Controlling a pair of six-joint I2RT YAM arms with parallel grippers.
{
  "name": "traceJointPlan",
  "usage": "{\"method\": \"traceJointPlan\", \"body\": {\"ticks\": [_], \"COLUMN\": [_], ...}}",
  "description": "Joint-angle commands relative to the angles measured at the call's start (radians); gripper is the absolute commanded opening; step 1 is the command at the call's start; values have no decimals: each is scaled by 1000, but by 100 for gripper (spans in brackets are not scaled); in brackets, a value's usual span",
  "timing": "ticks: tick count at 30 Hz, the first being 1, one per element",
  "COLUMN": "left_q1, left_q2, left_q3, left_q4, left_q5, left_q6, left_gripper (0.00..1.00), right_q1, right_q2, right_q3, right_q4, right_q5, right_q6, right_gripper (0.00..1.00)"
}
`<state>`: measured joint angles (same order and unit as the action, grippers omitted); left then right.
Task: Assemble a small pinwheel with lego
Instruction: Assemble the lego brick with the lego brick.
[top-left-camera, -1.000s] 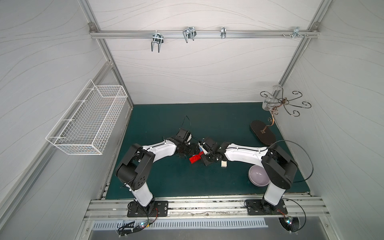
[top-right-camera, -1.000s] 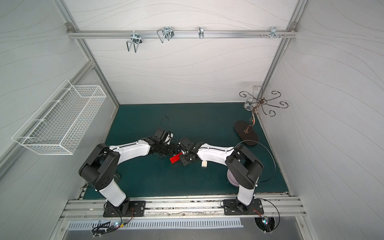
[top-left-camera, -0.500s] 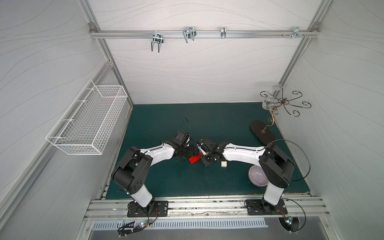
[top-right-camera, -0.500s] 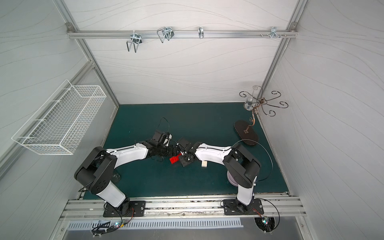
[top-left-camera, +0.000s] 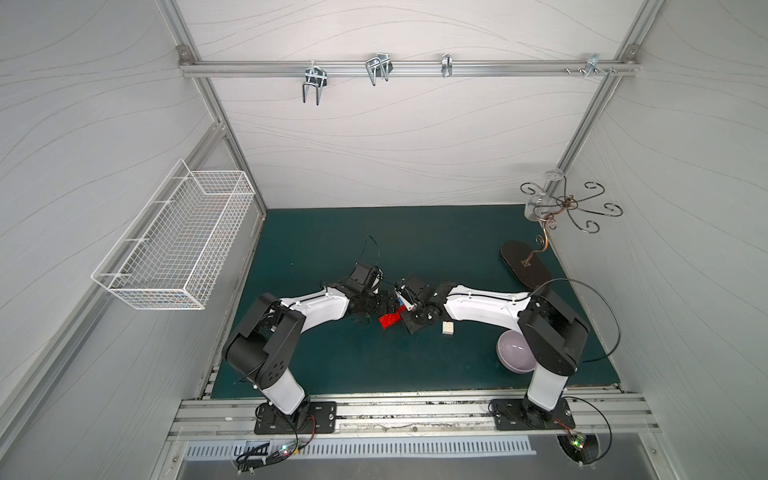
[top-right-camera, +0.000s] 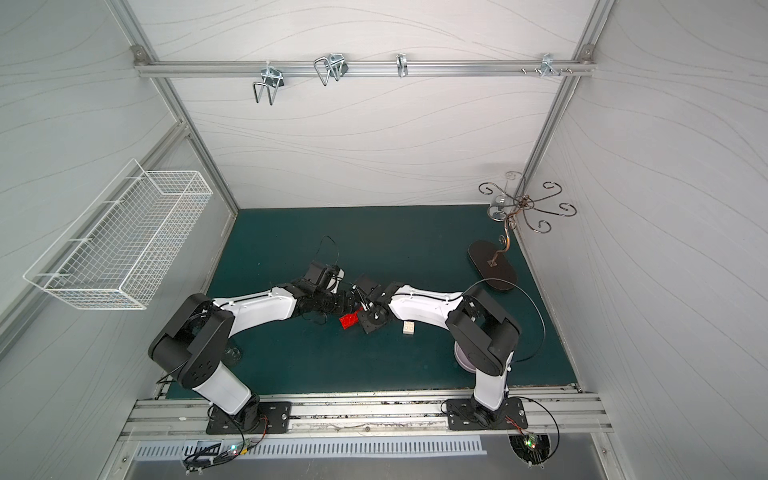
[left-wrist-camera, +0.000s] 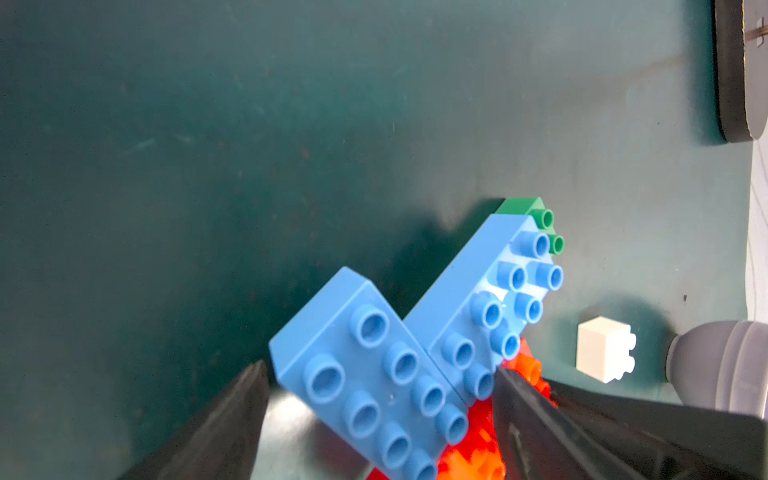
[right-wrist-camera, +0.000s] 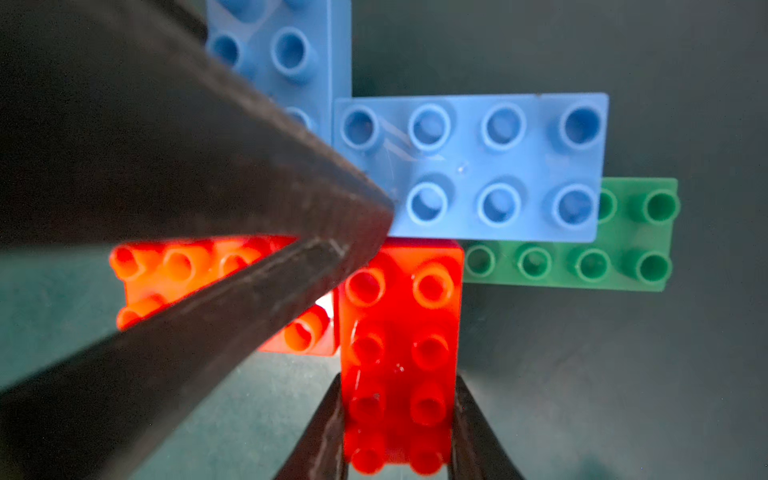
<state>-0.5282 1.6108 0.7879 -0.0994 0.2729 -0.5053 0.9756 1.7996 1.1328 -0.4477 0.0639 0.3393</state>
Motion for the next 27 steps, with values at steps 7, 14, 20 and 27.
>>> {"method": "traceJointPlan", "body": {"ticks": [7,14,20,27], "left_q1": [-23,6,-22,-26], "left_q2": [-10,42,70,109], "left_q3": [-37,-35,1,64], "left_q4": [10,90,-8,-183], "left_q5": [94,155,44,-104], "left_q6": [1,-80,-12,4], "left_gripper": [95,94,93,91], "right_q1": [-5,-5,-6,-4], "right_q2": [15,4,4,2], "right_q3": [23,15,18,21], "right_q4": [-2,-2,-1,-2], "right_q5": [-36,-42,-45,-51], "right_q6": [-7,-4,-3,-4], "right_gripper": [19,19,19,19]}}
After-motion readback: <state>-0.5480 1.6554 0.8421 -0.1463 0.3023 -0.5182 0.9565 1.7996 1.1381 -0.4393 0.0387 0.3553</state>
